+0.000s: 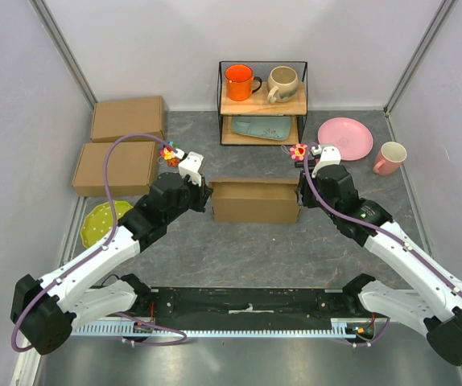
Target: Fold the paper box
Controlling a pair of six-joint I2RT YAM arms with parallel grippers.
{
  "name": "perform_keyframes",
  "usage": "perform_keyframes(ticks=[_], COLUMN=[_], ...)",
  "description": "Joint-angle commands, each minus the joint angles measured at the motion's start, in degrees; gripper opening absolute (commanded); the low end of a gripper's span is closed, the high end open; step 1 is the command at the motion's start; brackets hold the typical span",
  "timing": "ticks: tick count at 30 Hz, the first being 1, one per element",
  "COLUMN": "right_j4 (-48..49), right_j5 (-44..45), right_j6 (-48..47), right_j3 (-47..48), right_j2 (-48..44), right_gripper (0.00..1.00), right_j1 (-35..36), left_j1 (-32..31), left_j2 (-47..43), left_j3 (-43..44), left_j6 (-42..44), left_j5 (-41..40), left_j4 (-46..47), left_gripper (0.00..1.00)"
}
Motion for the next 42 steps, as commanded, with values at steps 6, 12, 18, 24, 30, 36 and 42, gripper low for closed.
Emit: perform_keyframes(ticks=[6, 12, 18, 24, 30, 36, 42], right_j4=[2.0, 2.6, 2.5, 2.1, 1.7, 1.8, 1.6], right_j5=[2.4, 2.2, 1.9, 2.1, 1.5, 1.6, 1.5], right_j6=[-0.1, -0.1, -0.1, 0.5, 1.1, 1.0, 0.9], right_j3=[3.2, 2.4, -0.2, -4.7, -5.9, -5.4, -5.2], right_j2=[-1.3, -2.2, -4.1, -4.8, -4.4, -4.2, -4.1], right_gripper=[0.43, 0.25, 0.06, 0.00, 0.00, 0.00, 0.00], right_j1=[0.3, 0.3, 0.3, 0.3, 0.3, 0.3, 0.3], left_j1=[-0.3, -0.3, -0.3, -0.2, -0.2, -0.1, -0.2], left_j2=[0.6, 0.5, 0.6, -0.3, -2.1, -2.6, -2.0], left_j3=[1.7, 1.7, 1.6, 2.2, 3.4, 5.0, 6.1], left_j6=[2.0, 2.3, 2.1, 1.4, 1.2, 1.8, 2.2], left_j5=[1.3, 1.2, 1.2, 0.5, 0.5, -0.8, -1.1], left_j4=[-1.7, -2.0, -2.2, -3.3, -3.6, -3.7, -3.1], left_gripper=[0.06, 0.06, 0.06, 0.13, 0.25, 0.29, 0.29])
